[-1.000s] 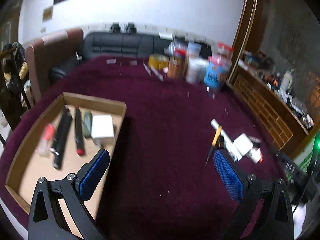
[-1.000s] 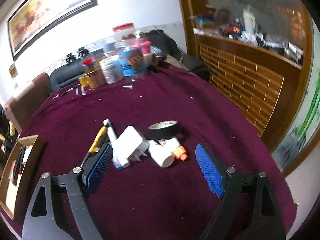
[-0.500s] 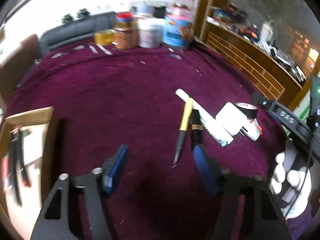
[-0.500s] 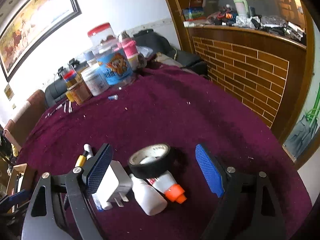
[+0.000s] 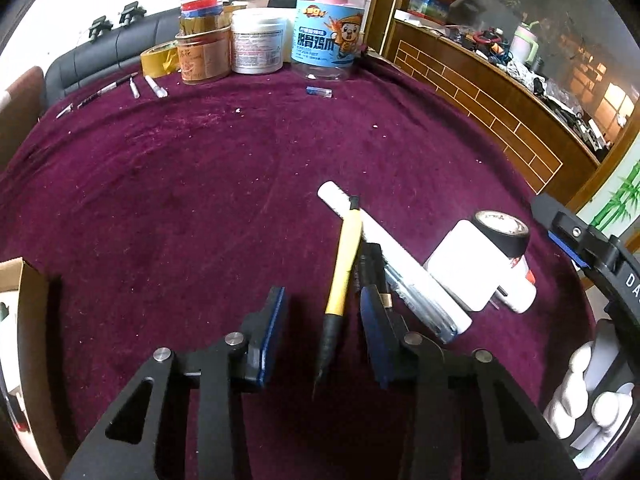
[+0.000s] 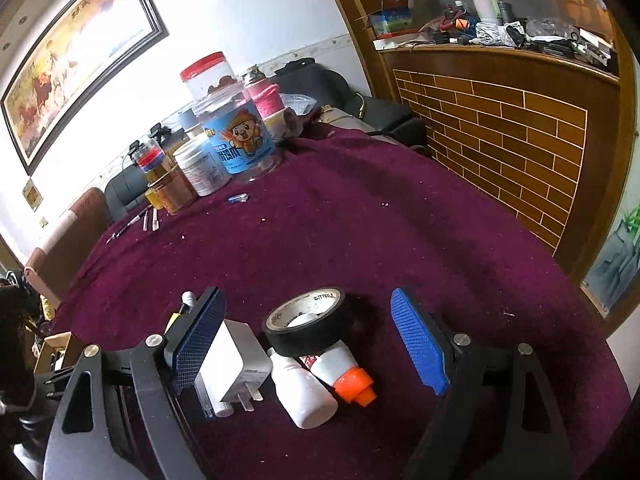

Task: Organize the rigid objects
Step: 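Move the left tool to the yellow pencil and grasp it, then lift the yellow pencil with the left gripper while the right gripper grasps a black lipstick tube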

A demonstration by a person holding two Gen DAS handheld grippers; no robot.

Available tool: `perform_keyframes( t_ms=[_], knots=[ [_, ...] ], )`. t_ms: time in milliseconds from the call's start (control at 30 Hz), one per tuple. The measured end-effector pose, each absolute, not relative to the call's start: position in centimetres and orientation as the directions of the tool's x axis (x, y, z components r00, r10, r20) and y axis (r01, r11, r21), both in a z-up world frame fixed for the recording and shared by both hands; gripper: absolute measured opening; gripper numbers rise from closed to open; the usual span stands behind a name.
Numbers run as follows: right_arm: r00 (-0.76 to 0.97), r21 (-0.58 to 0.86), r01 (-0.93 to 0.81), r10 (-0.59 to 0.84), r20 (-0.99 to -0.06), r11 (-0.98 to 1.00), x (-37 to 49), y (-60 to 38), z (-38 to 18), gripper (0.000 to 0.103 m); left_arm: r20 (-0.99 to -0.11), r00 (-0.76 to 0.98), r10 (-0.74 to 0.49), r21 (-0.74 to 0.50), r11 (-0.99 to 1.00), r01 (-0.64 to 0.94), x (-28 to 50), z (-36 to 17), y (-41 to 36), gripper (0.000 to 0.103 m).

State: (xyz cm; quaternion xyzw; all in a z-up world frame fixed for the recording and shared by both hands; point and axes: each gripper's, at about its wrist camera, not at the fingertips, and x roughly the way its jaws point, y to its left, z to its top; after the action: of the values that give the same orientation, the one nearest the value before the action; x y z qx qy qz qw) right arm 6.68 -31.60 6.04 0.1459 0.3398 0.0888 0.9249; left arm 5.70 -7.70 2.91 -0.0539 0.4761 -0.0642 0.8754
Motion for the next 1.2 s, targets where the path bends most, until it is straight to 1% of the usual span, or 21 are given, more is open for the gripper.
perform_keyframes(
  t_ms=[233,333,467,500,567,733,967,1200],
  knots=[
    [0.734,0.361,-0.059,0.286,-0.616,0.931,7.0,-31.8,5.6,0.085,-0.833,0.536,-0.137,-0.127,0.99,0.055,5.9,1.9,-7.5,0.031],
    [0.738,0.362,-0.06,0.286,-0.611,0.93,7.0,-31.8,5.7,0.085,-0.839,0.533,-0.107,-0.093,0.994,0.053,6.7,1.9,-8.3,0.031],
    [0.74,0.352,-0.056,0.276,-0.614,0.934,7.1,-31.7,5.7,0.085,-0.836,0.548,-0.028,0.001,0.999,0.052,7.7,1.7,-10.2,0.031],
    [0.74,0.348,-0.054,0.272,-0.615,0.936,7.1,-31.7,5.7,0.085,-0.834,0.552,-0.025,0.008,0.998,0.058,7.6,1.7,-10.5,0.023],
    [0.744,0.341,-0.046,0.26,-0.616,0.939,7.1,-31.8,5.6,0.085,-0.836,0.545,-0.068,-0.033,0.997,0.073,7.2,1.9,-10.5,0.006],
    [0.737,0.324,-0.029,0.239,-0.632,0.946,7.4,-31.9,5.3,0.085,-0.815,0.569,-0.109,-0.094,0.994,0.055,5.3,3.5,-8.9,0.006],
    [0.729,0.295,-0.016,0.213,-0.651,0.955,7.8,-31.8,4.9,0.085,-0.747,0.652,-0.133,-0.161,0.987,0.017,-1.4,7.7,-5.4,0.007],
    [0.717,0.296,0.008,0.2,-0.667,0.955,7.9,-32.2,4.5,0.085,-0.705,0.687,-0.174,-0.264,0.964,-0.026,-6.7,8.7,-1.7,0.007]
  ],
)
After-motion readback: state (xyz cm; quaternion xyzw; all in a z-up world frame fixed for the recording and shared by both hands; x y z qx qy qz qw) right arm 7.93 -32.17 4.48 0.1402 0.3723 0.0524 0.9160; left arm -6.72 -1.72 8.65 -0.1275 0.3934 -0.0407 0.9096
